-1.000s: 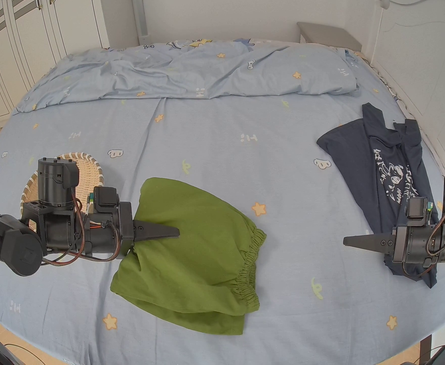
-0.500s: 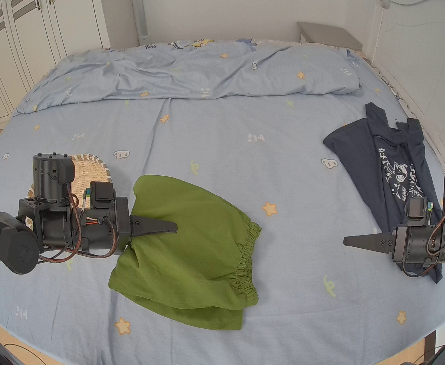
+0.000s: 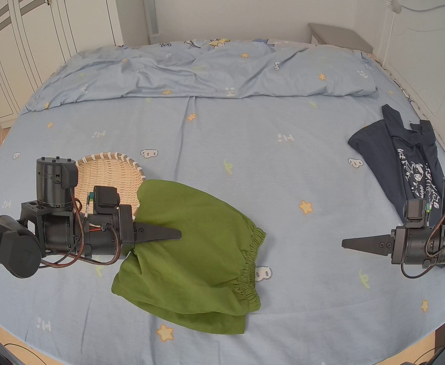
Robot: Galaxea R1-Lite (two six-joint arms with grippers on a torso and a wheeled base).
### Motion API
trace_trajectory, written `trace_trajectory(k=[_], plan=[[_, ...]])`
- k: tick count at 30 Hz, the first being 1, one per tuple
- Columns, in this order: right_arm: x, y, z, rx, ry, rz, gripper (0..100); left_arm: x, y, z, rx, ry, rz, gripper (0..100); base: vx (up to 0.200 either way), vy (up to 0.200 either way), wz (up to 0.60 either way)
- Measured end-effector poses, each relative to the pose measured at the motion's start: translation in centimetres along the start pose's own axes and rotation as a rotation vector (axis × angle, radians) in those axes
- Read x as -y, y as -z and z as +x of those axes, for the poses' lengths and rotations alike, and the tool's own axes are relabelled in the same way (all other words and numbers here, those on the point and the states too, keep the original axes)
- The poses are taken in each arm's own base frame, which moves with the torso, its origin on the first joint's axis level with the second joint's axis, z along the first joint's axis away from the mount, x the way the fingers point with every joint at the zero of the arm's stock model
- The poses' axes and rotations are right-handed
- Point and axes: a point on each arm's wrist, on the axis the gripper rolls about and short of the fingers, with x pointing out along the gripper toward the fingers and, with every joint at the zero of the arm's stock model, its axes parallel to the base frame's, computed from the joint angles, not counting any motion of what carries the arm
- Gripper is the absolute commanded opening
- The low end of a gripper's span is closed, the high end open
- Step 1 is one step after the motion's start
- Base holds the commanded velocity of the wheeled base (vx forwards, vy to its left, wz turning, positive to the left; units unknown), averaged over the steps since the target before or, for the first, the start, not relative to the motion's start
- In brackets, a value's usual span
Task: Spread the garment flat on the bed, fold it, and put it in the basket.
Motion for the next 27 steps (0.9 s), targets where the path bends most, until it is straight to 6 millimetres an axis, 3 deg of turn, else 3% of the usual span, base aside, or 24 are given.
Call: trace_trajectory(k=[10, 19, 27], plan=[[-0.3, 0.0, -0.1, 0.005, 0.001, -0.008, 100, 1.2, -0.2, 0.7, -0.107, -0.029, 0.146, 0, 0.000, 0.000, 0.00], [-0.9, -0.1, -0.6, 0.033, 0.010, -0.033, 100, 3.8, -3.1, 0.4, -0.147, -0.112, 0.464, 0, 0.000, 0.000, 0.00], [-1.4, -0.1, -0.9, 0.048, 0.007, -0.047, 100, 6.1, -5.3, 0.2, -0.071, -0.137, 0.577, 0, 0.000, 0.000, 0.00]])
